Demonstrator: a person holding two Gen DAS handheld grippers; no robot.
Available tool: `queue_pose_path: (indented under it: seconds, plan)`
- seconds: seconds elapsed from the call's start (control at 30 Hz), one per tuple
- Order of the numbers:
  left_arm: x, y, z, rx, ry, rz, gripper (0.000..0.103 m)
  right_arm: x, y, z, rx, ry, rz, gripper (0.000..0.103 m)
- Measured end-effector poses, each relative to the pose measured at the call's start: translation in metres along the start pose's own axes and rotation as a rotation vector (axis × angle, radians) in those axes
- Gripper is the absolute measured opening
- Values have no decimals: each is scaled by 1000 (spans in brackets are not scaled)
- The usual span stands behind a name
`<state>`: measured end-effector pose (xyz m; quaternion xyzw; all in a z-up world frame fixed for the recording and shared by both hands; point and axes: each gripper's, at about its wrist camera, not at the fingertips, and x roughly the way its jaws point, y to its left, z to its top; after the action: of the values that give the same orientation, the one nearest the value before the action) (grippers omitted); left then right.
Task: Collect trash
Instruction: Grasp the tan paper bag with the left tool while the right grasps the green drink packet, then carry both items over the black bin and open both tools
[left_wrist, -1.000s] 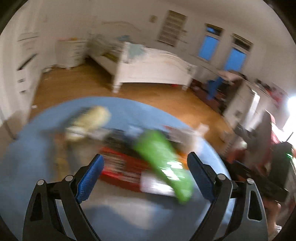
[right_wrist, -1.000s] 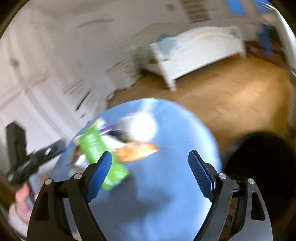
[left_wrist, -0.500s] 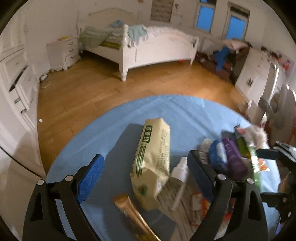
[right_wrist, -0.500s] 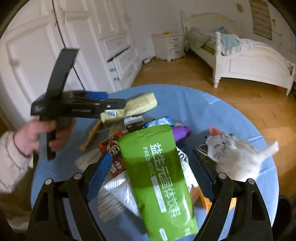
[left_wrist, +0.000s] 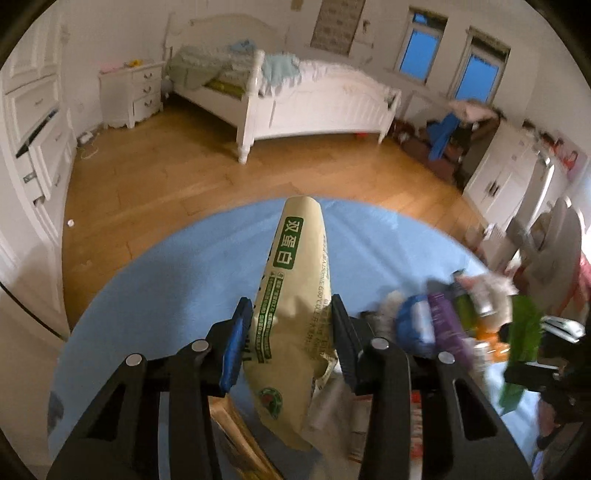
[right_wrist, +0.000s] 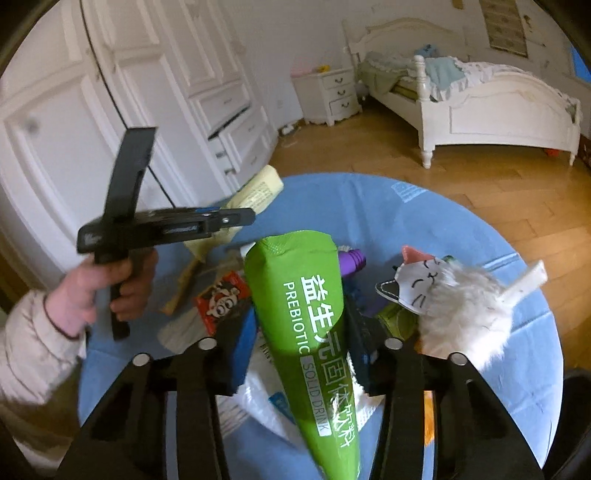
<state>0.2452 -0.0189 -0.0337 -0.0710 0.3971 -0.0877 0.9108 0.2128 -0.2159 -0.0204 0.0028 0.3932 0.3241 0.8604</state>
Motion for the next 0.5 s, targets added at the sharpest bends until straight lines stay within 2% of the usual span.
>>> queue_pose_path:
  seconds: [0.17, 0.3, 0.4, 0.5]
  plan:
    - [-41, -45, 3, 17, -83, -70, 42, -47, -13, -5, 86, -122, 55, 40]
    - [-54, -98, 4, 72, -96, -150, 42, -88, -38, -15, 185, -222, 64, 40]
    - [-52, -143, 2, 113, -75, -234, 42, -124, -71, -32, 275, -302, 7, 40]
    - [-39, -190, -4, 156, -43, -308, 42, -149, -101, -50, 341, -344, -60, 41]
